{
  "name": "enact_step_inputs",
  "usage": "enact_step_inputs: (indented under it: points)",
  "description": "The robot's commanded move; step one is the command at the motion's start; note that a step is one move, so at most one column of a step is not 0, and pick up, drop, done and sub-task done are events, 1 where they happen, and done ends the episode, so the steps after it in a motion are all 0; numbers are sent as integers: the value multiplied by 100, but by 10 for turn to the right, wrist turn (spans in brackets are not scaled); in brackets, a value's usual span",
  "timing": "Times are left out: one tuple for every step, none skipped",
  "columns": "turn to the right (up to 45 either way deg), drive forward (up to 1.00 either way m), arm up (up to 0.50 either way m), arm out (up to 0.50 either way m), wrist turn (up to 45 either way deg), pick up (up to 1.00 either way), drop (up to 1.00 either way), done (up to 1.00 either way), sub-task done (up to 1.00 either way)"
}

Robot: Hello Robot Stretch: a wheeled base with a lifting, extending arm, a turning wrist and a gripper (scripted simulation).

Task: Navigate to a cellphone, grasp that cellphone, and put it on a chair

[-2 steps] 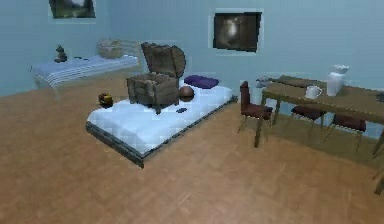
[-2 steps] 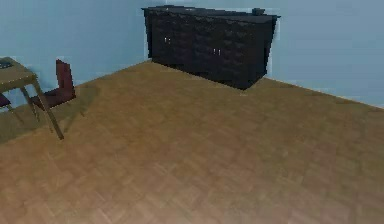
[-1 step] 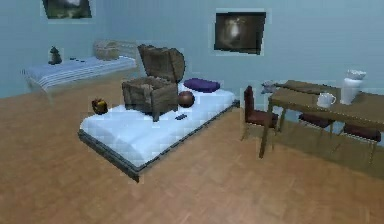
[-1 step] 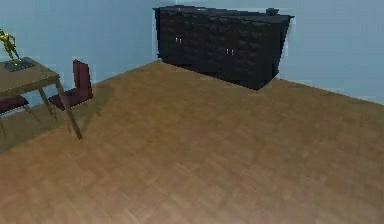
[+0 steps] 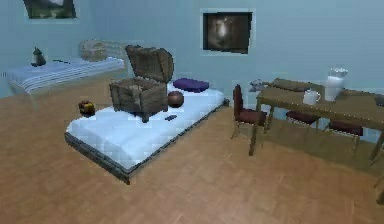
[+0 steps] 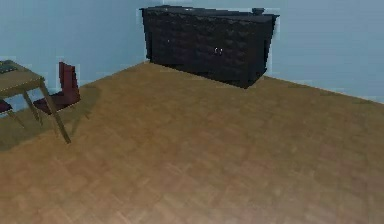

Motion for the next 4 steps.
enact_step_inputs:
  points:
    - [0, 100, 0, 0, 0, 0, 0, 0, 0]
    - [0, 20, 0, 0, 0, 0, 0, 0, 0]
    - [-450, 0, 0, 0, 0, 0, 0, 0, 0]
    - [-450, 0, 0, 0, 0, 0, 0, 0, 0]
